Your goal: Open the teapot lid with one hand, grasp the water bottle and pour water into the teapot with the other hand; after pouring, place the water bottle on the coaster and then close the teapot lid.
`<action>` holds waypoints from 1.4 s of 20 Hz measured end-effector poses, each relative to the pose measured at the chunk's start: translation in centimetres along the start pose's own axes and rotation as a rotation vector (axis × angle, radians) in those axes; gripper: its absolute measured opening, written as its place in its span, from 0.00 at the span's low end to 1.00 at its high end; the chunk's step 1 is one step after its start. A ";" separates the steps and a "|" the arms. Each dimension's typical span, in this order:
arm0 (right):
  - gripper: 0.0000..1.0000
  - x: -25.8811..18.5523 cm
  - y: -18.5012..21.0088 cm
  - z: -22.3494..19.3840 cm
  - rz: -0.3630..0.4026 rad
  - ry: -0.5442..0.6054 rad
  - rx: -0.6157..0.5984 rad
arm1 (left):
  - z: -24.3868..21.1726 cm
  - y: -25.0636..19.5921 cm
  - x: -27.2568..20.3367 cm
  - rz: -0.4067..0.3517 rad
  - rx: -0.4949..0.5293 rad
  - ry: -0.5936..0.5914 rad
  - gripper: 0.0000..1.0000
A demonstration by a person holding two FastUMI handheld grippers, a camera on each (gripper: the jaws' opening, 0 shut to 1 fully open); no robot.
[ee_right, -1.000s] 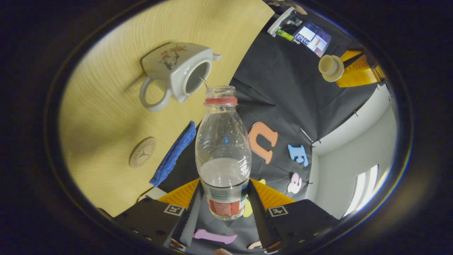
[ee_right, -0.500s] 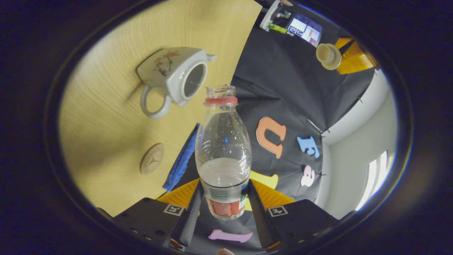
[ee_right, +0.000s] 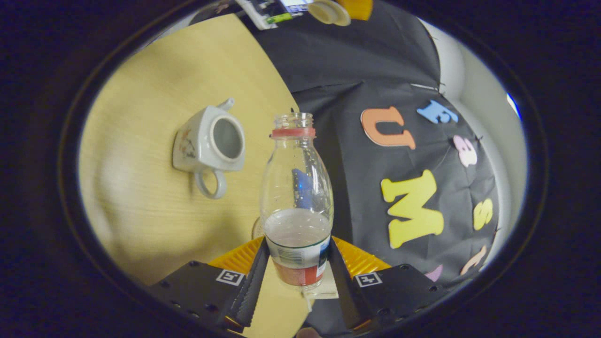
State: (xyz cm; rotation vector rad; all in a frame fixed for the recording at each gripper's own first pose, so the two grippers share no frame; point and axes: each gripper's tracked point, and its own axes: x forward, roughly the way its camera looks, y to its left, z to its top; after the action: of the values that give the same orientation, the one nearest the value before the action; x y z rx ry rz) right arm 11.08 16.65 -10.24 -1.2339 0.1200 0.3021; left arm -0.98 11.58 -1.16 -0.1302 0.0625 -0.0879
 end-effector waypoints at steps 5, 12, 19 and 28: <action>0.72 -1.2 -0.6 0.5 0.106 -0.030 0.385 | -0.1 -0.6 0.0 -0.013 0.011 0.008 0.03; 0.72 -1.1 -5.0 1.7 0.146 -0.126 0.888 | -0.4 -1.6 0.1 -0.032 0.019 0.019 0.03; 0.71 4.6 -8.2 0.8 0.084 -0.163 1.096 | -0.4 -1.3 0.1 -0.029 0.024 0.022 0.03; 0.70 11.0 -4.3 -1.9 0.127 -0.067 1.188 | -1.5 -0.4 0.7 -0.008 0.031 0.047 0.03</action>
State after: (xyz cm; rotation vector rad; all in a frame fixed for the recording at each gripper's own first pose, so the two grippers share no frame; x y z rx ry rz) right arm 22.95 15.35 -9.74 -0.0384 0.2707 0.3047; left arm -0.45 10.94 -2.68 -0.0977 0.1075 -0.0998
